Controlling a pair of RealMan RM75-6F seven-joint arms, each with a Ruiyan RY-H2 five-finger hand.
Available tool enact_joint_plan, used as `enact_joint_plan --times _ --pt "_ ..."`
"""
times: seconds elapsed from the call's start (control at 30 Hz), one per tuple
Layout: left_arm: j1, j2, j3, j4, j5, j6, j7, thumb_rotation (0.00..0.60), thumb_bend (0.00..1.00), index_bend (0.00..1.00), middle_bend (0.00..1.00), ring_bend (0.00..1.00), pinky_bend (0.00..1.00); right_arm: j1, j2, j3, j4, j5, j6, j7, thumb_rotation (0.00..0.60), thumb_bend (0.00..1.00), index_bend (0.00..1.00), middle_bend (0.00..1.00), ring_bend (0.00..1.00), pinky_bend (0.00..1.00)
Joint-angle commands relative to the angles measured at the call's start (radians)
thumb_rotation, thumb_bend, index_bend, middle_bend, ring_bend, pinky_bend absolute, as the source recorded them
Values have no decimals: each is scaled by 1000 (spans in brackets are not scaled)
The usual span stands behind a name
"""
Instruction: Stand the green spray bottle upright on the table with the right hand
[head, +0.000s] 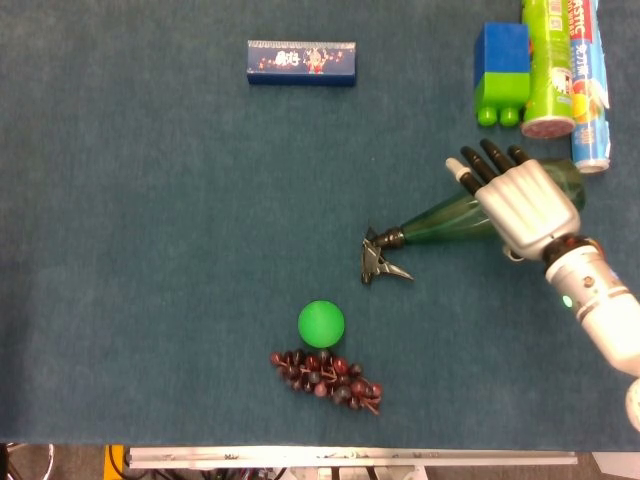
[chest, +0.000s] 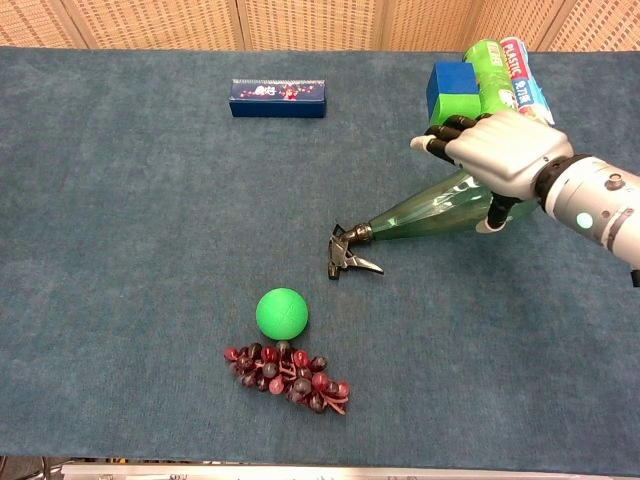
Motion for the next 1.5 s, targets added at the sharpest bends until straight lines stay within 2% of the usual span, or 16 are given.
enact_joint_plan --times 0.03,0.33,0.5,0.73,0.97,1.23,1.4,1.5 --pt "1 2 2 -3 0 0 2 600 0 375 308 154 131 21 -22 -15 21 26 8 -10 600 0 81 103 44 195" --pt "0 7 2 -9 -7 -7 2 600 0 374 308 154 133 70 -73 -36 81 99 12 -4 600 0 107 121 44 195" --pt "0 9 2 -11 -10 -9 -1 600 0 374 308 155 136 96 -99 -39 121 115 3 14 600 0 164 151 44 194" --pt "0 12 4 -13 -9 -12 -5 600 0 374 308 155 140 133 -131 -50 164 153 -16 27 600 0 173 164 52 200" --pt "1 17 5 -16 -8 -12 -12 600 0 374 308 156 144 161 -160 -60 201 182 -21 38 600 0 203 187 72 255" --pt "2 19 7 -16 -8 -12 -13 600 0 374 308 156 145 178 -189 -67 250 184 -25 71 600 0 296 311 199 329" --pt "2 20 6 -17 -11 -13 -16 600 0 373 308 156 147 176 -197 -71 273 148 -28 114 600 0 428 436 342 441" --pt "2 20 5 -17 -12 -14 -16 600 0 373 308 156 149 174 -195 -72 276 137 -30 129 600 0 471 472 381 480"
